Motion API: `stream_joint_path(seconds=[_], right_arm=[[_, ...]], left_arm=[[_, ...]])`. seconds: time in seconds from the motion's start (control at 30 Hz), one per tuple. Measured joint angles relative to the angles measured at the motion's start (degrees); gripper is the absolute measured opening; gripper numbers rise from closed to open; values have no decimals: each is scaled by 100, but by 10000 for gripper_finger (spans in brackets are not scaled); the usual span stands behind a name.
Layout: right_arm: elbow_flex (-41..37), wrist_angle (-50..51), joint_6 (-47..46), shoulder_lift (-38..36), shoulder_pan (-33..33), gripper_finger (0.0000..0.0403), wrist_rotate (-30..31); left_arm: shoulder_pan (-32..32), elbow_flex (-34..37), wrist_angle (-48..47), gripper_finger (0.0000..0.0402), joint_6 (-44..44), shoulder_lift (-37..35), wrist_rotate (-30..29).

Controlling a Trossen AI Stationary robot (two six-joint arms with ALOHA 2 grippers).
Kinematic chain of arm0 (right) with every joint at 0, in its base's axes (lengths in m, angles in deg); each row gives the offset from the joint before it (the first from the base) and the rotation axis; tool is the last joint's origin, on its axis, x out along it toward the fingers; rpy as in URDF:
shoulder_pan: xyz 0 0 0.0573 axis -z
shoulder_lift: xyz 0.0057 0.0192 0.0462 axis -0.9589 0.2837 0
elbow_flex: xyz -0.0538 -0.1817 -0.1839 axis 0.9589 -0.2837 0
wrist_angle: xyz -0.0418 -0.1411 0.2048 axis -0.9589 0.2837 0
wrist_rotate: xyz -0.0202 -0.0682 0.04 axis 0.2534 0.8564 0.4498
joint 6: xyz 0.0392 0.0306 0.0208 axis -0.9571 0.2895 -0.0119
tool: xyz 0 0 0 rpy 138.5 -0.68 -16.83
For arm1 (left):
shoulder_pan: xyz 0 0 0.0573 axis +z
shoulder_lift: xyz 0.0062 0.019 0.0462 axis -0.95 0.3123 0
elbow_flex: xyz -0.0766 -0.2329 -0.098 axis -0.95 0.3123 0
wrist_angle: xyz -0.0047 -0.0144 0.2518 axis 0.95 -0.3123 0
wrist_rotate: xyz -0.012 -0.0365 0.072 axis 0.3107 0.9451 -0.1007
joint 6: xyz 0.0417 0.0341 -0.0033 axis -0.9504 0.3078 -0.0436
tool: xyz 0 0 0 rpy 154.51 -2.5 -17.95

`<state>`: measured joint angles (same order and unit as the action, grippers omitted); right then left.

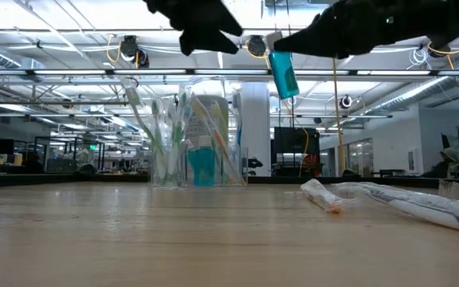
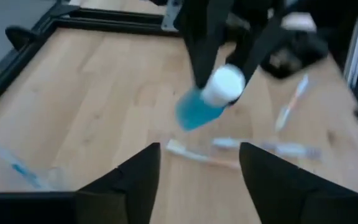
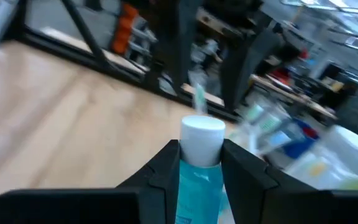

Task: Pick & Place toothbrushing station
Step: Put the blue mouthwash into the transparent organizer

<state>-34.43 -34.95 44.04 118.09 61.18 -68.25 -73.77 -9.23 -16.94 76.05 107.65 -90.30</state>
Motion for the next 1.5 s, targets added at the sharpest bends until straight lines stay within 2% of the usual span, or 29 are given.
stream_joint_path(seconds=[0.17, 0.3, 0.47, 0.9, 1.0, 1.3, 1.5], right_arm=[[1, 241, 119, 2, 2, 90, 583], [2, 447, 161, 2, 2, 90, 876], [2, 520, 258, 2, 6, 90, 962], [7, 406, 435, 39, 335, 90, 896], [9, 248, 687, 33, 371, 90, 904], [155, 406, 1769, 37, 389, 90, 1038], [212, 440, 1920, 39, 485, 90, 1161]], left_arm=[[74, -6, 851, 244, 764, 434, -60], [77, -2, 1494, 235, 907, 868, -351], [169, -2, 1941, 219, 1200, 1154, -369], [204, -2, 2268, 200, 1422, 1159, -725], [220, -2, 2267, 188, 1492, 1157, -1001], [423, -2, 2290, 168, 1727, 1152, -928], [514, -2, 2324, 168, 1946, 1148, -1057]])
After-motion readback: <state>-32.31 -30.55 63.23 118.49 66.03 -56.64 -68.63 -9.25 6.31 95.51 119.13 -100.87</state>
